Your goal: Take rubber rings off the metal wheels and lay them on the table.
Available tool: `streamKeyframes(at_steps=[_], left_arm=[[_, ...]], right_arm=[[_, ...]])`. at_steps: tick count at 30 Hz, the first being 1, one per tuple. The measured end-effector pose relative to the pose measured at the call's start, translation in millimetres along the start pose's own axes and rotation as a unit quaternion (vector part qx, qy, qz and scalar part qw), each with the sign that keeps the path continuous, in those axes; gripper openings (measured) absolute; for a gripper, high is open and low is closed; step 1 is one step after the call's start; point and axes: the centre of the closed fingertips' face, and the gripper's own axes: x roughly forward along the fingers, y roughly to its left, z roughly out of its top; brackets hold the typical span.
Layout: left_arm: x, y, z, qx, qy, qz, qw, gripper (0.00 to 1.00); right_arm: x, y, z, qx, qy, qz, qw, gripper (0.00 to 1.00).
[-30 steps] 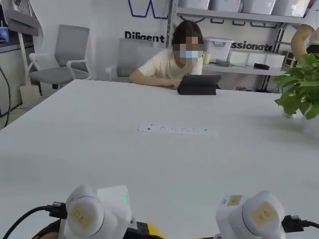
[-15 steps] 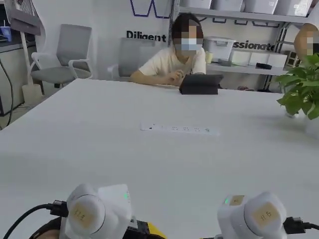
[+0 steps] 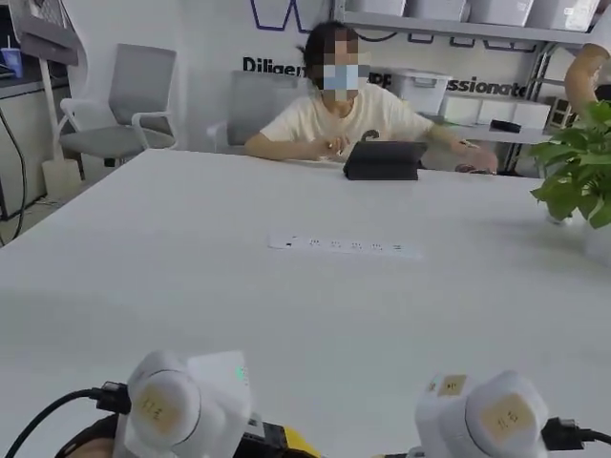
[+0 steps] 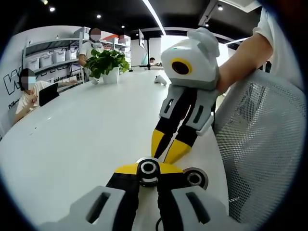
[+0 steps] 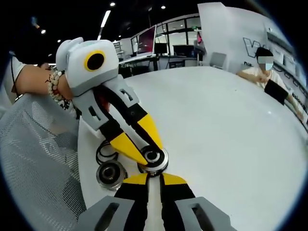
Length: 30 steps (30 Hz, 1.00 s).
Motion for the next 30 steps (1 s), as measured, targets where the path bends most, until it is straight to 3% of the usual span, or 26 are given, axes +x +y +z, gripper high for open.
streamKeyframes(at_steps=[1, 2, 6, 13, 18, 21, 26, 27, 28, 30], left_arm=[[0.0, -0.3, 0.0, -0.002, -0.001, -0.001, 1.0000, 0.08], [0.2, -0.2, 0.0, -0.002, -0.001, -0.001, 1.0000, 0.08], [0.3, 0.1, 0.1, -0.002, 0.000, 0.000, 1.0000, 0.08], [0.5, 1.6, 0.1, -0.001, 0.001, 0.003, 1.0000, 0.08], [-0.1, 2.4, 0.0, -0.003, 0.001, 0.004, 1.0000, 0.07], [-0.4, 2.8, 0.0, -0.004, 0.000, 0.004, 1.0000, 0.07], [-0.3, 2.4, -0.1, -0.004, -0.001, 0.006, 1.0000, 0.07], [-0.3, 2.3, -0.1, -0.003, 0.000, 0.006, 1.0000, 0.07], [-0.1, 2.2, 0.0, -0.002, 0.000, 0.007, 1.0000, 0.07], [0.1, 2.3, 0.1, 0.000, 0.004, 0.008, 1.0000, 0.07]], right_arm=[[-0.5, -2.2, 2.2, 0.004, -0.009, 0.000, 1.0000, 0.00], [-0.6, -2.1, 0.1, 0.016, -0.001, 0.000, 0.9999, 0.00], [0.4, -2.8, 1.4, -0.002, 0.001, -0.006, 1.0000, 0.00], [0.1, -10.4, 1.4, 0.038, 0.004, -0.019, 0.9991, 0.00], [-4.1, -17.4, 5.1, 0.108, -0.012, -0.022, 0.9939, 0.00], [-7.7, -18.6, 12.4, 0.152, -0.037, -0.015, 0.9875, 0.00], [-7.8, -19.0, 13.0, 0.154, -0.036, -0.014, 0.9873, 0.00], [-8.3, -17.2, 13.4, 0.165, -0.036, -0.011, 0.9856, 0.00], [-8.0, -13.5, 17.2, 0.191, -0.042, 0.002, 0.9807, 0.00], [-7.9, -15.9, 15.1, 0.188, -0.034, -0.007, 0.9816, 0.00]])
